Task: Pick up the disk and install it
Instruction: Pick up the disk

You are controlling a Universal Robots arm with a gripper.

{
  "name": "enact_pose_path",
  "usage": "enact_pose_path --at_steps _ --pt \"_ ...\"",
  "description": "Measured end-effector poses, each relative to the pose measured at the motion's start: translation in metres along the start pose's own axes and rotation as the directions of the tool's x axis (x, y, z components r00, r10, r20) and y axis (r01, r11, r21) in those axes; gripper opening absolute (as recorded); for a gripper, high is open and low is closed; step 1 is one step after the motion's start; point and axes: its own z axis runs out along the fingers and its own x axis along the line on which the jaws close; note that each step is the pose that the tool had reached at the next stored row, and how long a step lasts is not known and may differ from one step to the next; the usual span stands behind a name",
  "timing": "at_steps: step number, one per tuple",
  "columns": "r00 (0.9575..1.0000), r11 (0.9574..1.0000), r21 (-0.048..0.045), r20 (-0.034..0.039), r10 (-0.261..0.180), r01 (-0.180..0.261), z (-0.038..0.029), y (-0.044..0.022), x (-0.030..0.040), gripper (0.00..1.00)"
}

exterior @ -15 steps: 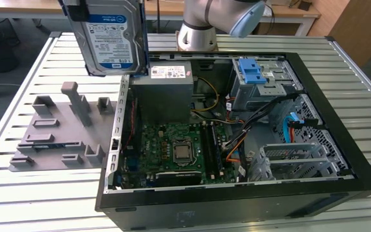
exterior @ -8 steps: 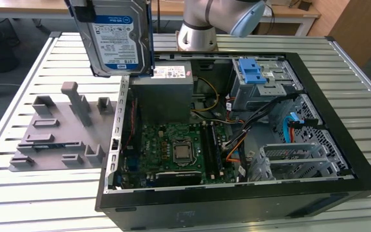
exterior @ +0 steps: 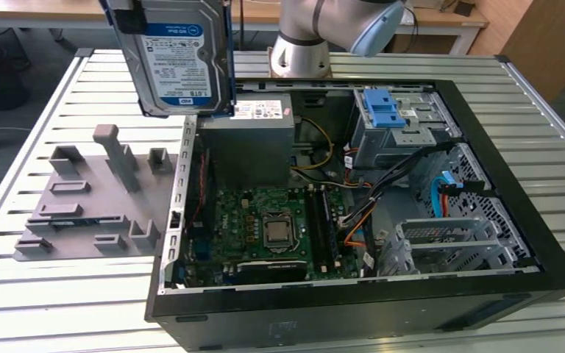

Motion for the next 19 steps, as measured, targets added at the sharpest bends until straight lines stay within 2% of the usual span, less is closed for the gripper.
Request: enact_pose_path --at_steps 5,10,13,16,19 --pt "1.0000 1.0000 0.0011 0.0007 0.000 0.000 -0.0001 0.0001 0.0000 0.36" --pt "1.0000 0.9999 0.0150 0.0010 0.000 0.000 0.0000 0.0003 0.0000 0.36" --pt "1.0000 0.9998 0.0179 0.0011 0.000 0.000 0.0000 0.0002 0.0000 0.36" --pt "1.0000 0.9998 0.0180 0.0011 0.000 0.000 0.0001 -0.0035 0.0000 0.36" --pt "1.0000 0.9998 0.0180 0.0010 0.000 0.000 0.0000 -0.0102 -0.0002 0.36"
